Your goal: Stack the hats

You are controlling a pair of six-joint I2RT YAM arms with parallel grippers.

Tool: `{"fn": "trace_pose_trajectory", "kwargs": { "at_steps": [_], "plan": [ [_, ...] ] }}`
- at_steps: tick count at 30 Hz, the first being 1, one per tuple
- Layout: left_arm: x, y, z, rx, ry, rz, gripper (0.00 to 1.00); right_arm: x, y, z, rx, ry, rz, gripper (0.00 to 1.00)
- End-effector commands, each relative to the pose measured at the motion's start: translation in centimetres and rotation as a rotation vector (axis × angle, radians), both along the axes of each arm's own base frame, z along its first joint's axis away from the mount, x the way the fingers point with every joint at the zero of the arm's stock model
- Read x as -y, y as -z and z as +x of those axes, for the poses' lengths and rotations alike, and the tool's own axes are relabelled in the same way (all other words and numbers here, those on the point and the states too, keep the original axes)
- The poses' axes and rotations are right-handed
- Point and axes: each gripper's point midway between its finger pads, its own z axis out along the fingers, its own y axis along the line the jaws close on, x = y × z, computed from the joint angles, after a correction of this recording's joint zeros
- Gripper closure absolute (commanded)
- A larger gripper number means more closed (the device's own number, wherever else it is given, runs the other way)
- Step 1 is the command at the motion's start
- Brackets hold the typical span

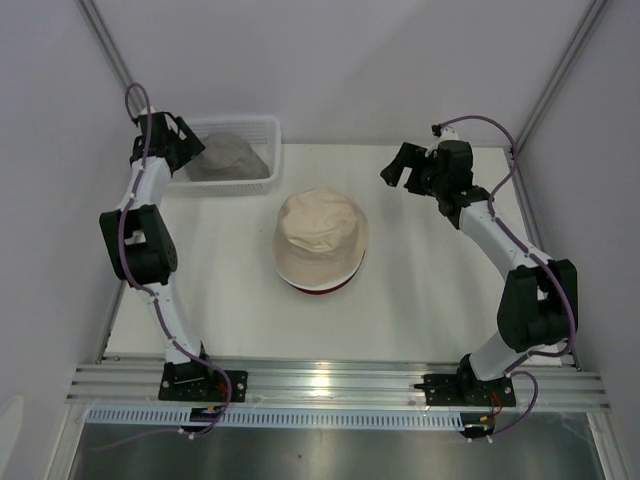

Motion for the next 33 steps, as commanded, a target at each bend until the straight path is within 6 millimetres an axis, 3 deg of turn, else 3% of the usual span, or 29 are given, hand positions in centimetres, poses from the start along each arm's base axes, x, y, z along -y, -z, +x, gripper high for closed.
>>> {"fn": "trace_pose_trajectory", "kwargs": {
  "at_steps": [1, 5, 6, 11, 15, 18, 19, 21, 22, 24, 25, 27, 28, 29, 32, 33],
  "plan": [
    [0.5, -1.7, 2.4, 0.114, 0.043, -0.092, 0.05, -1.2, -2.2, 1.7, 0.053, -0.040, 0.046, 0.01],
    [-0.2, -0.7, 4.1, 0.170, 0.027, -0.179, 0.09, -1.7, -1.4, 2.6, 0.031, -0.047, 0.056, 0.01],
    [-0.1, 0.3, 4.5, 0.167, 0.032, -0.207, 0.10, -1.7, -1.6, 2.8, 0.037, -0.045, 0.059, 0.01],
    [0.0, 0.5, 7.2, 0.232, 0.030, -0.285, 0.15, -1.8, -1.7, 3.1, 0.043, -0.038, 0.070, 0.01],
    [0.0, 2.6, 8.6, 0.217, 0.022, -0.331, 0.23, -2.0, -1.5, 3.6, 0.033, -0.035, 0.076, 0.01],
    [-0.1, 2.8, 9.0, 0.239, 0.013, -0.342, 0.43, -2.3, -1.6, 3.6, 0.035, -0.039, 0.078, 0.00],
    [-0.1, 2.7, 9.1, 0.245, 0.012, -0.344, 0.56, -2.4, -1.5, 3.5, 0.032, -0.042, 0.077, 0.01],
    [0.0, 2.4, 9.3, 0.265, 0.022, -0.341, 0.73, -2.5, -1.6, 3.6, 0.035, -0.043, 0.074, 0.01],
    [0.0, 2.3, 9.4, 0.269, 0.031, -0.339, 0.94, -2.6, -1.6, 3.6, 0.033, -0.043, 0.075, 0.01],
    [0.2, 0.8, 9.4, 0.301, 0.056, -0.330, 0.99, -2.7, -1.7, 3.5, 0.030, -0.048, 0.074, 0.01],
    [0.6, 1.3, 8.9, 0.299, 0.070, -0.329, 0.99, -2.7, -1.8, 3.4, 0.033, -0.048, 0.074, 0.01],
    [1.2, -2.5, 8.3, 0.369, 0.118, -0.318, 0.99, -2.8, -1.9, 3.2, 0.035, -0.053, 0.074, 0.01],
    [1.6, -2.2, 7.5, 0.354, 0.129, -0.326, 1.00, -2.9, -2.1, 3.1, 0.038, -0.056, 0.075, 0.01],
    [2.3, -5.3, 6.7, 0.395, 0.165, -0.327, 0.99, -3.0, -2.2, 2.9, 0.039, -0.064, 0.076, 0.01],
    [4.1, -8.4, 4.8, 0.420, 0.216, -0.404, 0.99, -3.5, -3.0, 2.0, 0.050, -0.087, 0.093, 0.01],
    [4.8, -11.9, 3.9, 0.488, 0.246, -0.409, 0.99, -3.6, -3.3, 1.9, 0.062, -0.091, 0.100, 0.01]
  ]
}}
